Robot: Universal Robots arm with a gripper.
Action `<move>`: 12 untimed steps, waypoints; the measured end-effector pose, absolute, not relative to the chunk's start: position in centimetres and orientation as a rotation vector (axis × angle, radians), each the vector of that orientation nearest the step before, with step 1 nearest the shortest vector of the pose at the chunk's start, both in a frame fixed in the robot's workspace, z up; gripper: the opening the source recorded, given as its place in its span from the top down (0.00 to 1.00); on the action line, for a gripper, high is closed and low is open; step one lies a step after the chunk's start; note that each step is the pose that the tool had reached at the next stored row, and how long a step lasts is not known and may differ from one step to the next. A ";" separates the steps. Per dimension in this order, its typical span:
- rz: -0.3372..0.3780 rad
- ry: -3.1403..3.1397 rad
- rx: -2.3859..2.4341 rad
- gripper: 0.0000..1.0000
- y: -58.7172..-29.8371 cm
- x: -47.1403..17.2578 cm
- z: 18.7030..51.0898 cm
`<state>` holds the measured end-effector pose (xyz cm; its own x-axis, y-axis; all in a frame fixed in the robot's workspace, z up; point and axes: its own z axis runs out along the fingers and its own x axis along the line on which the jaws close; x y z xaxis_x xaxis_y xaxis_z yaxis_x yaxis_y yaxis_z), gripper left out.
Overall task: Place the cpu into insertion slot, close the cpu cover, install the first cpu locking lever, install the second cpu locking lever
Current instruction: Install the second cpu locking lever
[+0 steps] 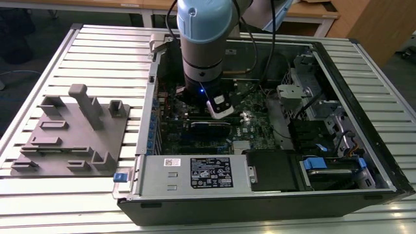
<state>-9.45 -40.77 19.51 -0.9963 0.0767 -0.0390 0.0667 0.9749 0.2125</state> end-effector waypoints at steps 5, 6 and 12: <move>0.345 3.073 0.112 0.90 -40.8 -9.4 19.3; 0.347 3.073 0.112 0.90 -40.8 -9.4 19.3; 0.348 3.073 0.112 0.90 -41.0 -9.5 19.1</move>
<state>-9.45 -40.95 19.12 -0.9963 0.0771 -0.0382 0.0666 0.9722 0.2246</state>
